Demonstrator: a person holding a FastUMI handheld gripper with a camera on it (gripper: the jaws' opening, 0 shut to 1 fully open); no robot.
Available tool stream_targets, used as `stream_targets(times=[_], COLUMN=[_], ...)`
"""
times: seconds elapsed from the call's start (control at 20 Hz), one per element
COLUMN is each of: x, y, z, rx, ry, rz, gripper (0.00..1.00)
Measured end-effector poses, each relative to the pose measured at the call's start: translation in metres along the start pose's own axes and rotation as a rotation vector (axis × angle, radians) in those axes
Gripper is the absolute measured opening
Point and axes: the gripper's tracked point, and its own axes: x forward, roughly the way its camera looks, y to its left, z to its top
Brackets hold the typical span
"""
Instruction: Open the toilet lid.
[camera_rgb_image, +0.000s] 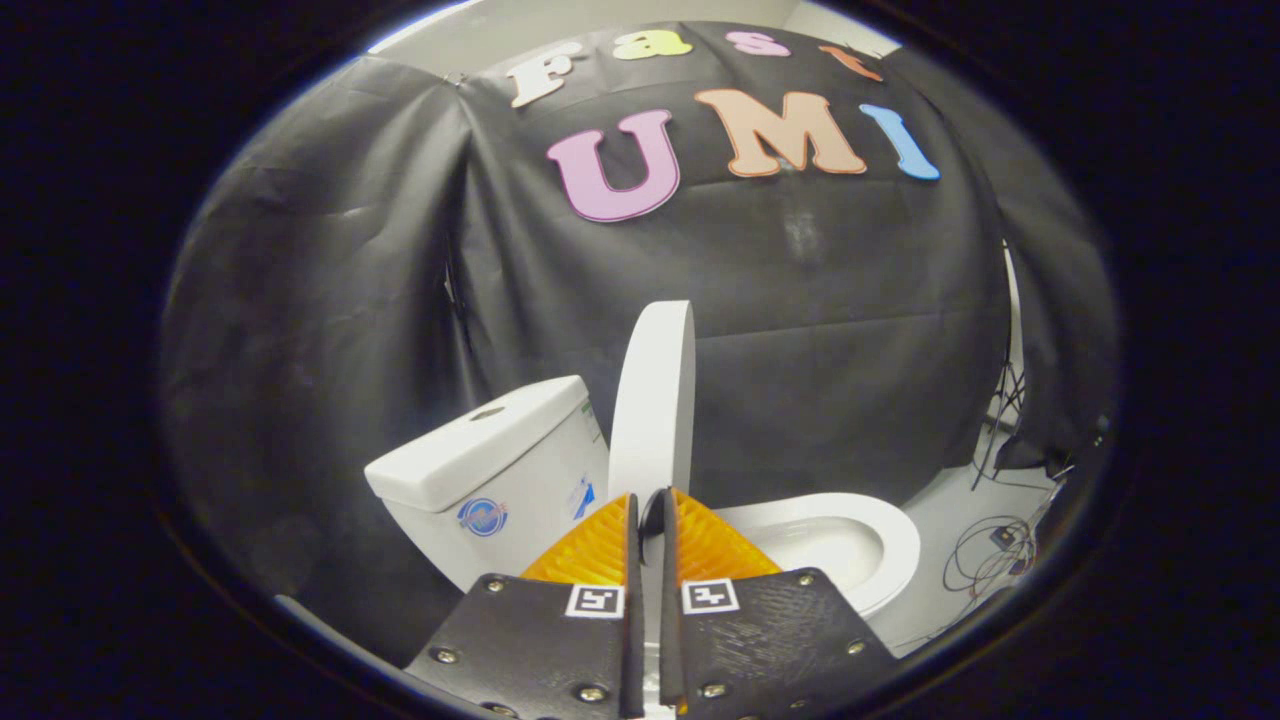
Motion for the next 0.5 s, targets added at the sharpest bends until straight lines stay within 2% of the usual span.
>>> stream_targets(times=[0.1,0.3,0.5], x=[-0.003,0.010,0.017], y=[0.002,0.022,0.025], z=[0.000,-0.003,0.001], rx=[-0.017,0.000,-0.004], ry=[0.006,0.062,0.109], rz=[-0.011,-0.131,-0.163], gripper=[0.07,0.07,0.06])
